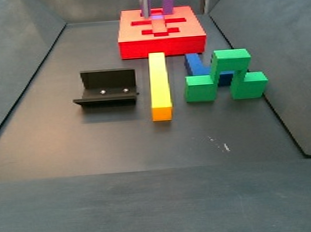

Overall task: Pick up the blue object. Move up. Place the blue object on the fixture. Regrasp the blue object. Move to above the board. Insert the blue object.
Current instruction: Pick up the blue object.

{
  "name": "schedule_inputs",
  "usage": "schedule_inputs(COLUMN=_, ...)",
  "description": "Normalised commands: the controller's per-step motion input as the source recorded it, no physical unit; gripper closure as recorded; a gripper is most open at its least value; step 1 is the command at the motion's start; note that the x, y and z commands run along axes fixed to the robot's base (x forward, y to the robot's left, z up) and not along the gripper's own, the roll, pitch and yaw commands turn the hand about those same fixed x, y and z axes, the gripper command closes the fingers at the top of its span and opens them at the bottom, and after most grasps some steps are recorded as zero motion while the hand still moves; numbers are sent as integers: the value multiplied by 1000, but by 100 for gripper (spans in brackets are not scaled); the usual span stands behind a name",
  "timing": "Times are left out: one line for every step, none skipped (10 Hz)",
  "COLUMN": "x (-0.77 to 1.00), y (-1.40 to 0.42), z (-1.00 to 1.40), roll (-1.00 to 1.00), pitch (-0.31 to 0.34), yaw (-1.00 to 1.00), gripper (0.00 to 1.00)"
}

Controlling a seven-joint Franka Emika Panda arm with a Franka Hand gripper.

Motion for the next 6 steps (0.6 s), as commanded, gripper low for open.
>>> schedule_inputs(x=0, y=-469, z=-257, roll=-14, pitch=-147, yaw=126, gripper=0)
schedule_inputs(x=31, y=-920, z=-429, roll=30, pitch=-134, yaw=171, gripper=0)
schedule_inputs(x=0, y=-977, z=-486, roll=20, pitch=-157, yaw=169, gripper=0)
schedule_inputs(x=-43, y=-1000, z=-534, roll=31, pitch=-163, yaw=180, gripper=0)
schedule_inputs(x=-89, y=-986, z=-609, roll=53, pitch=-133, yaw=177, gripper=0)
schedule_inputs(x=-191, y=-1000, z=-620, roll=94, pitch=-126, yaw=160, gripper=0)
